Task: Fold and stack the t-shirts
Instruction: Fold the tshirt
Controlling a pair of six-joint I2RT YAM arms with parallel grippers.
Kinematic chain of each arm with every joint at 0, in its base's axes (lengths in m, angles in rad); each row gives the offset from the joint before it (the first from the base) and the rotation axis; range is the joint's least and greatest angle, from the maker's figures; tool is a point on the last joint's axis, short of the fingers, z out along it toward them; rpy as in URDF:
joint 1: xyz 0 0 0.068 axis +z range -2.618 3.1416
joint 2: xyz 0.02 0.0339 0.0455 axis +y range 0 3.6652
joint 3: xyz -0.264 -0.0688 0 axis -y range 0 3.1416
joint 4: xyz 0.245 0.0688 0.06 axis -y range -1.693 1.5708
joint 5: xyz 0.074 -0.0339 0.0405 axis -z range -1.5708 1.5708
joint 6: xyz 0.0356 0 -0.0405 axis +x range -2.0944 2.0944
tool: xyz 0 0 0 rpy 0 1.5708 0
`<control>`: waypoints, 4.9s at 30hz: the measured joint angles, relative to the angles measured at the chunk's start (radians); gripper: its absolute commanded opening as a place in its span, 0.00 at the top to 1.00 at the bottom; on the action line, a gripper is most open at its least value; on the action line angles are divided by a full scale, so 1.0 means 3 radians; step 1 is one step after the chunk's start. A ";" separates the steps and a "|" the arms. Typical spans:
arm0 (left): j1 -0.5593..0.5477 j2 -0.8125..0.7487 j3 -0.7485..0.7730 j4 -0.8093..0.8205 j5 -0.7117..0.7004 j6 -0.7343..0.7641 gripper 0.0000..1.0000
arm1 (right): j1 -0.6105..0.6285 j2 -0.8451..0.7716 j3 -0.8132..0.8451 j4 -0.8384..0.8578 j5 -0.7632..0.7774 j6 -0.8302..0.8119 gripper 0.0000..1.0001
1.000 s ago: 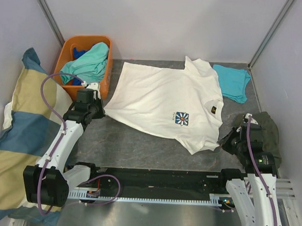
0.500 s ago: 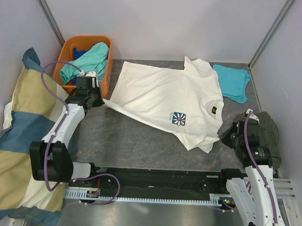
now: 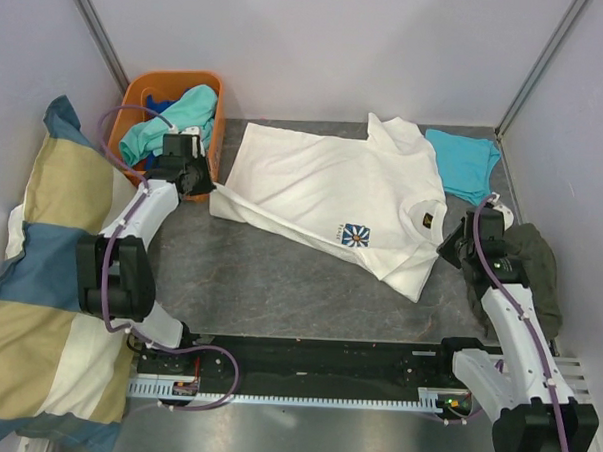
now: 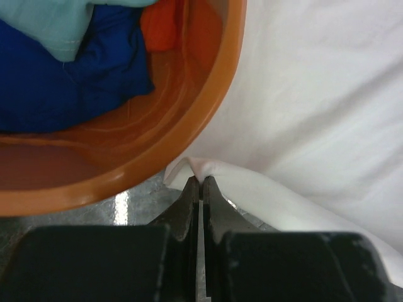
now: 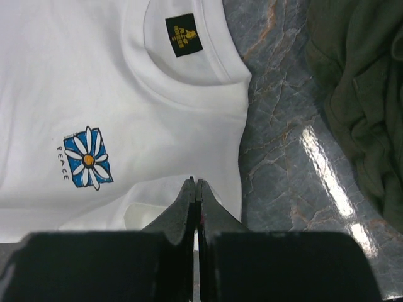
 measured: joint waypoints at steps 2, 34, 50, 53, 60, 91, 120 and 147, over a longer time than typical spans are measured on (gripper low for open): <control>0.0000 0.0085 0.0097 0.0006 0.0041 0.0000 0.98 | 0.0000 0.0104 0.0024 0.0092 0.0064 0.0001 1.00; -0.0104 0.1231 0.0960 0.0399 0.0713 -0.0090 0.98 | -0.0003 0.1120 0.0493 0.0916 0.0525 -0.0003 1.00; -0.0113 0.1214 0.0872 0.0154 0.0106 0.0051 0.98 | -0.0220 0.1119 0.0493 0.0909 0.0688 -0.0099 1.00; -0.0116 0.1214 0.0872 0.0142 0.0061 0.0061 0.98 | -0.0220 0.1119 0.0493 0.0909 0.0685 -0.0100 1.00; -0.0118 0.1218 0.0885 0.0120 0.0043 0.0065 0.42 | -0.0224 0.1119 0.0493 0.0910 0.0676 -0.0109 0.52; -0.0724 -0.0950 -0.0749 0.0214 -0.0132 -0.0322 0.00 | 0.1343 0.1170 0.0397 0.0991 -0.0225 -0.0682 0.28; 0.0432 -0.1432 -0.0632 -0.0045 0.0340 -0.0331 0.00 | 0.2797 0.4267 0.2948 0.1584 -0.0235 -0.2454 0.30; 0.0436 -0.1672 -0.0732 -0.0104 0.0429 -0.0329 0.00 | 0.2823 0.4658 0.3120 0.1410 -0.0254 -0.2691 1.00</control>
